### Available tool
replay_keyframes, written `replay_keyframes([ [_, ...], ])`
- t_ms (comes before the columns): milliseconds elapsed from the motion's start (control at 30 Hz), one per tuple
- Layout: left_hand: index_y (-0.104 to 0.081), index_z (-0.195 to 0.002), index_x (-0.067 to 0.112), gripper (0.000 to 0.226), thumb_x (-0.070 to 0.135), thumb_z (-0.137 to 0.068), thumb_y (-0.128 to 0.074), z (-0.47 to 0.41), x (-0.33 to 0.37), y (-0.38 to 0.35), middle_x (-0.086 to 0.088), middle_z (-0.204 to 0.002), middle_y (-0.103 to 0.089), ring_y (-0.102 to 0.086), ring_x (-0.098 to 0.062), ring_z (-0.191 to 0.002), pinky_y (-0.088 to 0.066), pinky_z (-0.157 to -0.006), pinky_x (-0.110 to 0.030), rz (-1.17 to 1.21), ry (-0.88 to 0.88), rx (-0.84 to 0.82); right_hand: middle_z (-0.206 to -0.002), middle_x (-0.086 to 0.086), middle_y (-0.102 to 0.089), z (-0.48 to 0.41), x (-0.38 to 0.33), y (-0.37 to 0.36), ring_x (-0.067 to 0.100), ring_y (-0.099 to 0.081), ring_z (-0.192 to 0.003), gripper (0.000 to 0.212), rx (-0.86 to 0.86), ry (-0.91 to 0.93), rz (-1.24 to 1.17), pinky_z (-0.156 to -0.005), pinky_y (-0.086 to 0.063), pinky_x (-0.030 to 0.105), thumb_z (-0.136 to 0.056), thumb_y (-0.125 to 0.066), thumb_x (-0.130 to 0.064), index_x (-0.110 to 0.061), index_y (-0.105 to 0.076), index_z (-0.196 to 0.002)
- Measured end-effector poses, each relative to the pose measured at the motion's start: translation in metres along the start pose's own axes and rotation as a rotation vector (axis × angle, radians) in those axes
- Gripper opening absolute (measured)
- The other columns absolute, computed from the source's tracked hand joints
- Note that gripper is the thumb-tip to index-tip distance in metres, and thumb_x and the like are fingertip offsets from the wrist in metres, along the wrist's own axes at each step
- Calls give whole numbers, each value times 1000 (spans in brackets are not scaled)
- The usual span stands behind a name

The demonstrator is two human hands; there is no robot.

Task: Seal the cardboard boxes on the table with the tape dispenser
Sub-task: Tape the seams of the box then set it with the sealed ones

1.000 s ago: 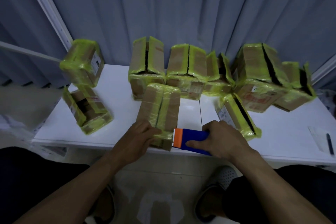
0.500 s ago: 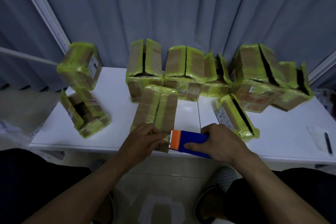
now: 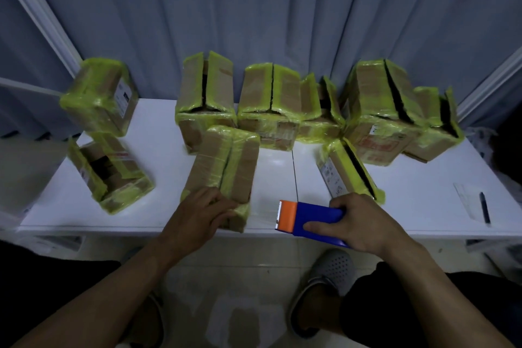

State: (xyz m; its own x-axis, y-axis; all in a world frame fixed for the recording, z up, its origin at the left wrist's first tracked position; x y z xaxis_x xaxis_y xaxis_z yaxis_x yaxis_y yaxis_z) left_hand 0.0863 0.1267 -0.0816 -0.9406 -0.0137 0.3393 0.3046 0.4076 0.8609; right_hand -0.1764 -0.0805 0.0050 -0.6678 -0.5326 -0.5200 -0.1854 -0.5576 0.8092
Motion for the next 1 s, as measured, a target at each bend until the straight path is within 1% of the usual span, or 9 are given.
replay_keyframes([
  [133, -64, -130, 29, 71, -6, -70, -75, -2, 5, 1, -3, -94, -54, -53, -23, -87, -45, -69, -31, -124, -3, -88, -64, -8, -65, -7, 2, -10, 2, -64, -61, 61, -21, 19, 75, -56, -51, 25, -64, -71, -85, -24, -66, -71],
  [200, -65, -129, 33, 79, -8, -64, -78, -3, 8, 2, -4, -95, -56, -54, -23, -88, -46, -73, -29, -159, -12, -81, -68, -7, -65, -12, 2, -14, 4, -64, -64, 61, -47, 17, 122, -57, -53, 28, -63, -70, -86, -26, -65, -73],
  [333, -66, -126, 32, 66, 0, -70, -77, -1, 10, 0, -4, -100, -57, -52, -22, -93, -43, -78, -30, -140, -13, -68, -74, -8, -63, -13, -4, -30, 7, -62, -68, 60, -91, 53, 301, -58, -49, 27, -67, -66, -87, -29, -62, -80],
  [433, -68, -124, 34, 35, 27, -90, -62, -1, 11, 1, 0, -103, -58, -52, -16, -95, -38, -82, -26, -79, 0, -38, -74, -7, -65, -19, -2, -35, 8, -63, -69, 62, -47, 20, 265, -62, -56, 30, -69, -63, -88, -27, -64, -80],
  [533, -74, -114, 35, 30, 47, -86, -70, -4, 11, -3, 4, -99, -60, -53, -13, -93, -43, -81, -26, -28, 56, 2, -68, -5, -66, -23, 2, -31, 7, -65, -65, 68, -58, -7, 162, -62, -57, 32, -62, -62, -92, -25, -65, -74],
  [633, -75, -109, 36, 28, 47, -84, -71, -5, 6, -10, 5, -97, -61, -55, -15, -91, -47, -78, -30, -64, 83, 24, -60, -3, -64, -18, 7, -17, 7, -63, -57, 66, -52, -3, 12, -58, -51, 33, -63, -71, -85, -19, -66, -66],
  [733, -75, -109, 37, 28, 48, -85, -67, -5, 4, -11, 5, -97, -59, -55, -17, -89, -46, -77, -31, -67, 104, 30, -58, -8, -64, -7, 9, -4, 5, -62, -56, 54, -59, -7, -123, -54, -43, 20, -69, -80, -70, -19, -66, -65],
  [833, -74, -110, 39, 28, 47, -84, -67, -5, 4, -13, 6, -98, -58, -54, -17, -89, -48, -75, -32, -63, 117, 11, -57, -14, -63, -5, 9, -7, 2, -61, -56, 51, -59, -8, -107, -54, -41, 16, -68, -80, -70, -22, -64, -65],
  [1000, -73, -112, 40, 27, 44, -84, -71, -5, 3, -13, 7, -99, -57, -54, -16, -90, -48, -73, -32, -59, 120, 8, -64, -4, -66, -13, 9, -19, 5, -64, -60, 60, -11, -21, 21, -60, -55, 33, -65, -76, -81, -21, -65, -68],
])
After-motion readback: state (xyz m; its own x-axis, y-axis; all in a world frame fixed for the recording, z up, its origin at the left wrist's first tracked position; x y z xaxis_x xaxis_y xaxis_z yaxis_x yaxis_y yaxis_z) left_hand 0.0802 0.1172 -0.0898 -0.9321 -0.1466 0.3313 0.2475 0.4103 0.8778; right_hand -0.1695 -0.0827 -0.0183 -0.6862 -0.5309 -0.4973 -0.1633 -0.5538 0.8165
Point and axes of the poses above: each hand's wrist, its own z-axis away from the middle knuckle, its own y-axis out of the back of the hand, x = y × z, the point moved 1 cm from there along -z, towards the middle knuckle
